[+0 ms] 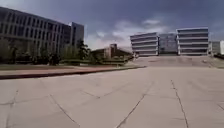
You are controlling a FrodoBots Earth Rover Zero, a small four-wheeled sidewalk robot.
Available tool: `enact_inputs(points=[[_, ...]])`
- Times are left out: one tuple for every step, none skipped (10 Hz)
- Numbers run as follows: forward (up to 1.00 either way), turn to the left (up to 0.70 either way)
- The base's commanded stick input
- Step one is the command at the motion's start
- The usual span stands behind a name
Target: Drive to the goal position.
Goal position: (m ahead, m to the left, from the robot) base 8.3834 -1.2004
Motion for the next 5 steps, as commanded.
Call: enact_inputs(points=[[1.00,-0.01],[1.00,-0.01],[1.00,-0.01],[1.00,-0.01],[1.00,-0.01]])
